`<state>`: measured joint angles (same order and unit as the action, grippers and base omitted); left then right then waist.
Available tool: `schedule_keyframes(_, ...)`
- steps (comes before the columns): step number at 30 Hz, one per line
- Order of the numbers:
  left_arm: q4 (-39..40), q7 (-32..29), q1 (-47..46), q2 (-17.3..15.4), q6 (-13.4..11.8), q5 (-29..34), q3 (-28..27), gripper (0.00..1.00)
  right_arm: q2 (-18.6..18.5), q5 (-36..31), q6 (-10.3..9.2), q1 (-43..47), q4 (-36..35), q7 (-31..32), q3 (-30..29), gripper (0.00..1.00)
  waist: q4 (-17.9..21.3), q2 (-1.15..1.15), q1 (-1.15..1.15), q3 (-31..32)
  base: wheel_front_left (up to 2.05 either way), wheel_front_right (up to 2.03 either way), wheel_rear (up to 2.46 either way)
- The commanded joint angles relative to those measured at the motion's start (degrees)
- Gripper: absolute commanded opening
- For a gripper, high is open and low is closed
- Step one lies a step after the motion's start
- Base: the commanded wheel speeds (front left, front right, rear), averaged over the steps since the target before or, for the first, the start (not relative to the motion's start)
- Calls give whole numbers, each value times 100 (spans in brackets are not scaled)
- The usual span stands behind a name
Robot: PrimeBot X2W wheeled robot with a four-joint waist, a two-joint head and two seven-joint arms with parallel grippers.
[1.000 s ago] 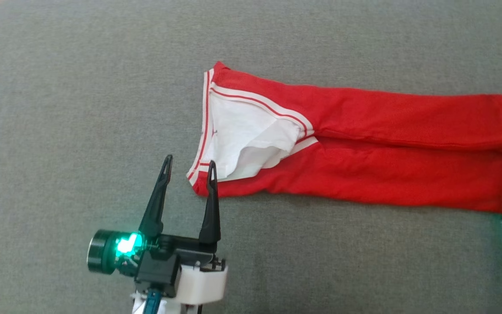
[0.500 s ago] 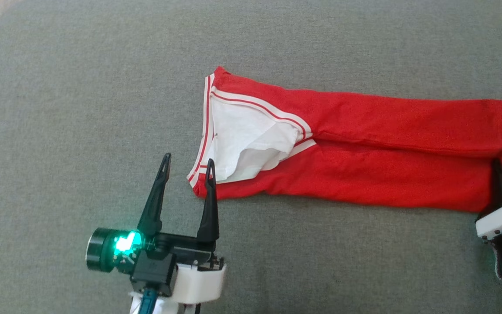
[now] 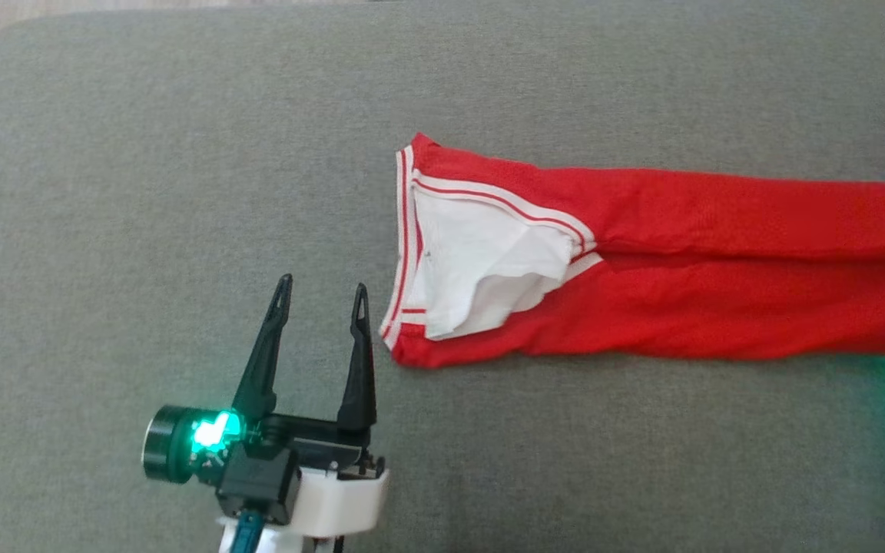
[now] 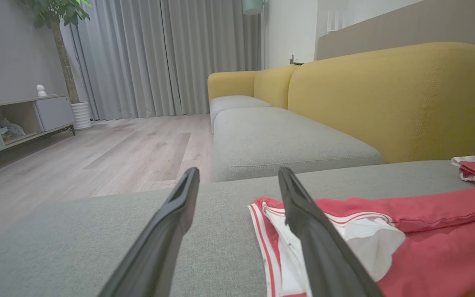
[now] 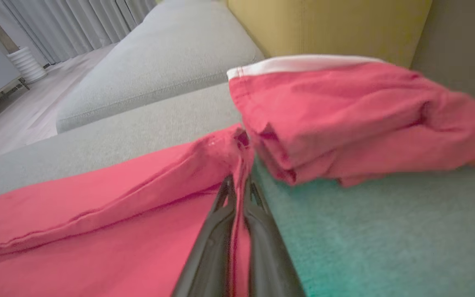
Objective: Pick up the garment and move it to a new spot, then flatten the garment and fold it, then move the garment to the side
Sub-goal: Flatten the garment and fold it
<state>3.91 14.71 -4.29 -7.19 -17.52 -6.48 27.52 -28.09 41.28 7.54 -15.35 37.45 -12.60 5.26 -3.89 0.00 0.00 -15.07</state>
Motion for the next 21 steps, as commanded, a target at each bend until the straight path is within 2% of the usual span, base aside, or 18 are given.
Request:
schedule_keyframes(1, 175, 29, -5, 36, 41, 72, -257, 100, -370, 81, -5, -103, -325, -25, 82, 0, 99, 0, 0, -2, 0, 0, 0)
schedule_keyframes(6, 192, 29, 55, 73, 104, 119, -421, 100, -598, 297, -5, -330, -1303, 407, 158, 0, 356, 0, 0, -25, 0, 0, 0)
schedule_keyframes(9, 173, 29, 38, 130, 151, 127, -483, 100, -550, 515, -5, -460, -2044, 793, 219, 0, 447, 0, 0, -15, 0, 0, 0)
schedule_keyframes(11, 166, 29, 29, 150, 172, 127, -496, 100, -500, 578, -5, -503, -2302, 935, 248, 0, 462, 0, 0, -11, 0, 0, 0)
schedule_keyframes(17, 74, 29, 1, 252, 303, 140, -533, 100, 113, 636, -5, -753, -3479, 1775, 596, 0, 442, 0, 0, 41, 0, 0, 0)
schedule_keyframes(21, 47, 29, 6, 302, 367, 133, -577, 100, 700, 448, -5, -932, -3812, 2223, 991, 0, 328, 0, 0, 90, 0, 0, 0)
